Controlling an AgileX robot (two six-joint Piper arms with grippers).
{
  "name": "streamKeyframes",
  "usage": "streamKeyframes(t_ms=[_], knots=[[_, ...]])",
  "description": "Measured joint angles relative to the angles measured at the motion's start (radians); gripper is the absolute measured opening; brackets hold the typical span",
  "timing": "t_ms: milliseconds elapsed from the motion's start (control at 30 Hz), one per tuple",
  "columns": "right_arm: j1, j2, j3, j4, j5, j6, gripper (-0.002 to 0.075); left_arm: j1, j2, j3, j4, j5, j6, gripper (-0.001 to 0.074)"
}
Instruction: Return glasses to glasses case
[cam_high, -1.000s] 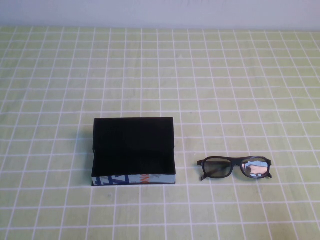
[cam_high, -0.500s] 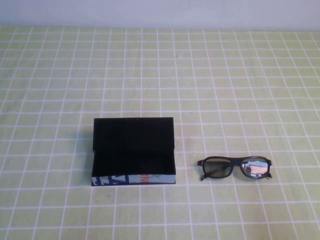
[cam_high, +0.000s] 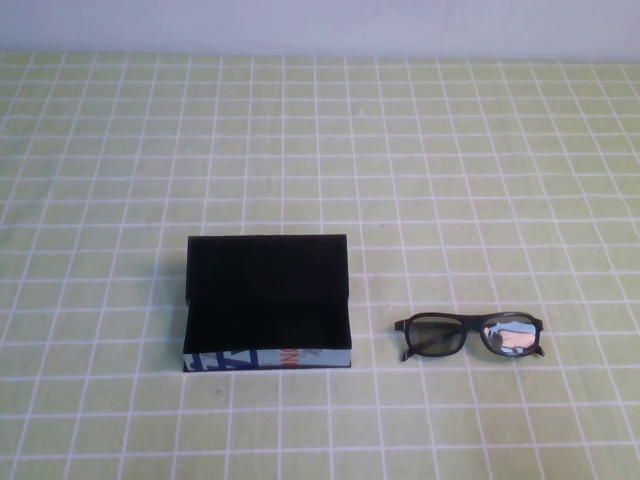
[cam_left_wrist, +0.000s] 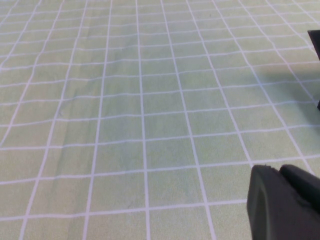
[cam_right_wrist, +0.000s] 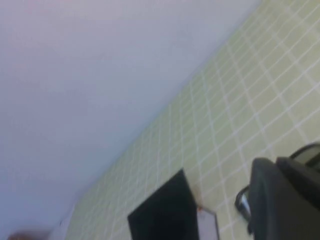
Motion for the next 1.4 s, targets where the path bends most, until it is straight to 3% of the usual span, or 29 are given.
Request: streamKeyframes(t_ms=[133, 333, 533, 767, 1067, 1400], knots=[[0.0, 0.131, -0.126, -0.05, 0.223, 0.0, -0.0011, 0.0, 0.0, 0.0, 0.0, 0.0, 0.0, -0.0002], [0.0, 0.47, -0.377, -0.309, 0.61, 0.0, -0.0011, 0.0, 0.0, 0.0, 0.0, 0.0, 0.0, -0.0002], [0.0, 0.767, -0.543, -0.448, 0.803, -0.117, -0.0011, 0.0, 0.0, 0.0, 0.0, 0.0, 0.0, -0.0002], [0.071, 0.984, -0.67, -0.569, 0.831, -0.302, -0.0011, 0.0, 0.0, 0.0, 0.0, 0.0, 0.0, -0.0002], [0.392, 1.339, -0.941, -0.685, 0.787, -0.561, -0.0011, 0.0, 0.0, 0.0, 0.0, 0.0, 0.0, -0.0002], [0.378, 1.639, -1.206, -0.837, 0.837, -0.763, 0.0023, 0.0, 0.0, 0.0, 0.0, 0.0, 0.0, -0.0002]])
